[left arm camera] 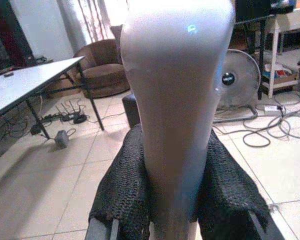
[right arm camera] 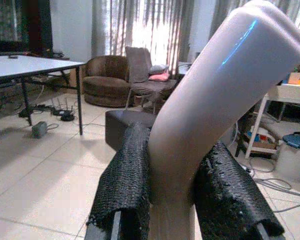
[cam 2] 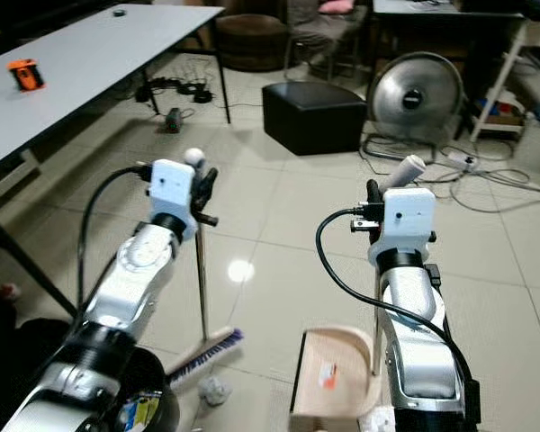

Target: Sweep floor

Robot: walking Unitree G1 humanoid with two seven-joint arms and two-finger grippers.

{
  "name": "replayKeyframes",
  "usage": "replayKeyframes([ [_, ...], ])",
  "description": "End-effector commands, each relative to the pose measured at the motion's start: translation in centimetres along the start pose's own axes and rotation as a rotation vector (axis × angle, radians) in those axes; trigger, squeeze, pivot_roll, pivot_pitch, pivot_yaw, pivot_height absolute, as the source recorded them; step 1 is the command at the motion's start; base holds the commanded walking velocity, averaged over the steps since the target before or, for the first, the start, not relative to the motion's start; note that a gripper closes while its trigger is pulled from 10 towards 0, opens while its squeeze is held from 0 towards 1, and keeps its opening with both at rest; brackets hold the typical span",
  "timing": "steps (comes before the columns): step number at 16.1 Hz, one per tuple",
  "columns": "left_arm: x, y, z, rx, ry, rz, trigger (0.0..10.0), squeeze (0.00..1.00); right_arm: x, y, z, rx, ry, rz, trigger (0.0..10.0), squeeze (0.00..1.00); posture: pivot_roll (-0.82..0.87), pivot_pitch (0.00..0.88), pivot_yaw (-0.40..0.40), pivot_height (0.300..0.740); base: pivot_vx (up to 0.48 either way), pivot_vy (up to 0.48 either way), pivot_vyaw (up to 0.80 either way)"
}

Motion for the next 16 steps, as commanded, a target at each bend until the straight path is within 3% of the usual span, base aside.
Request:
replayKeyframes([
  [1,0.2,-0.5,0.5,-0.017,-0.017,0.026,10.0,0.00,0.2,-0.5,0.8,-0.045,-0.001,0.013,10.0,0.00,-0.09,0.078,0.087,0.740,0.000,0.000,0.00],
  [5,0.9,-1.2,-1.0,0.047,0.021,0.181,10.0,0.00,1.3,-1.4,-0.2,-0.059,0.015,0.063,10.0,0.00,-0.06,0.172,0.086,0.740,0.000,0.000,0.00],
  [6,1.1,-1.1,-1.6,0.065,0.055,0.214,10.0,0.00,1.7,-1.4,-0.5,-0.064,0.019,0.081,10.0,0.00,-0.05,0.228,0.113,0.740,0.000,0.000,0.00],
  [8,1.7,-1.1,-2.0,0.085,0.107,0.282,10.0,0.00,2.8,-1.7,-0.1,-0.099,0.069,0.143,10.0,0.00,-0.05,0.252,0.117,0.740,0.000,0.000,0.00],
  [9,1.9,-1.2,-1.6,0.058,0.133,0.292,10.0,0.00,3.2,-1.8,0.6,-0.130,0.078,0.163,10.0,0.00,-0.05,0.272,0.117,0.740,0.000,0.000,0.00],
  [10,2.4,-1.2,-1.4,0.036,0.109,0.330,10.0,0.00,3.2,-1.7,0.9,-0.155,0.055,0.155,10.0,0.00,-0.04,0.296,0.123,0.740,0.000,0.000,0.00],
  [14,3.5,-1.1,0.0,-0.054,0.112,0.422,10.0,0.00,3.9,-1.0,0.6,-0.176,0.034,0.222,10.0,0.00,0.00,0.337,0.139,0.740,0.000,0.000,0.00],
  [16,4.4,-1.7,2.3,-0.137,0.176,0.429,10.0,0.00,4.4,-0.9,0.6,-0.169,0.011,0.253,10.0,0.00,0.00,0.348,0.145,0.740,0.000,0.000,0.00],
])
Point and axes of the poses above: a point about 5 cm out from each wrist's last joint towards the gripper, its own y axis pointing back from the gripper into the wrist, its own z axis along the axis of the wrist's last joint, x = y × z, the point moved 4 cm from there along -y, pointing out of the wrist towards the gripper, and after that the axes turned 14 degrees about -y, right-handed, at the moved point
